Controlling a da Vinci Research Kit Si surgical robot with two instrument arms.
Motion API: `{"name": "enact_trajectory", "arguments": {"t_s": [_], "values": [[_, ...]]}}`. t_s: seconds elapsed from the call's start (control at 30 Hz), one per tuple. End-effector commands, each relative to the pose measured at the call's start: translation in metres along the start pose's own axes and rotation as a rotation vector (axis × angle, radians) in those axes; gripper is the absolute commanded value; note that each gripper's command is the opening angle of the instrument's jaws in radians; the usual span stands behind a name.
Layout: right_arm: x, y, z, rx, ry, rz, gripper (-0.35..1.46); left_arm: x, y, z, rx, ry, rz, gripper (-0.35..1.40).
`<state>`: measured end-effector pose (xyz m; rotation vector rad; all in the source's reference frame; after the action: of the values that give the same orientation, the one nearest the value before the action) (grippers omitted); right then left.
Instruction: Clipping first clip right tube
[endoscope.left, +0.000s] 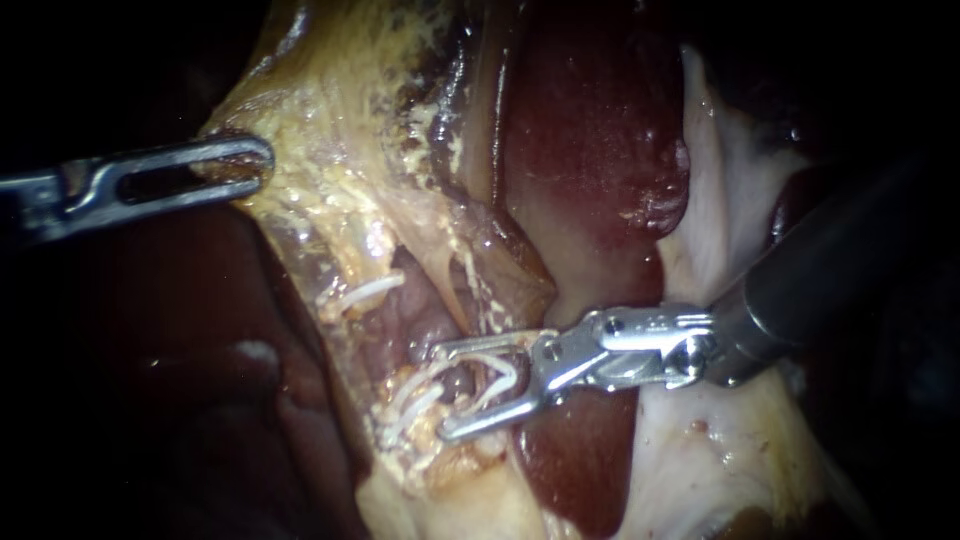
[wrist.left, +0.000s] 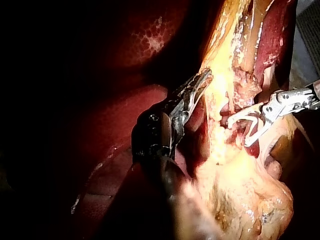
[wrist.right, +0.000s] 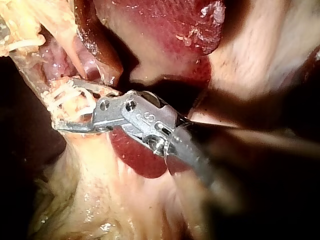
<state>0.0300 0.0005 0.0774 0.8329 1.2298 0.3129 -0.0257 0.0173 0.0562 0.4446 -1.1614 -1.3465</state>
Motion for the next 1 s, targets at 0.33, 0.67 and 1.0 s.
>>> {"name": "enact_trajectory", "arguments": {"t_s": [0.33, 0.67, 1.0], "values": [[0.0028, -0.0010, -0.0051, -0.065, 0.025, 0.087, 0.59, 0.0000, -0.0001, -0.0005, -0.001, 0.000, 0.006, -0.35], [0.0019, 0.0004, -0.0046, -0.088, 0.031, 0.118, 0.59, 0.0001, -0.0003, -0.0006, -0.002, -0.001, 0.006, -0.35], [-0.0001, 0.0019, -0.0027, -0.100, 0.023, 0.136, 0.59, 0.0001, -0.0006, -0.0006, -0.003, -0.002, 0.005, -0.35]]}}
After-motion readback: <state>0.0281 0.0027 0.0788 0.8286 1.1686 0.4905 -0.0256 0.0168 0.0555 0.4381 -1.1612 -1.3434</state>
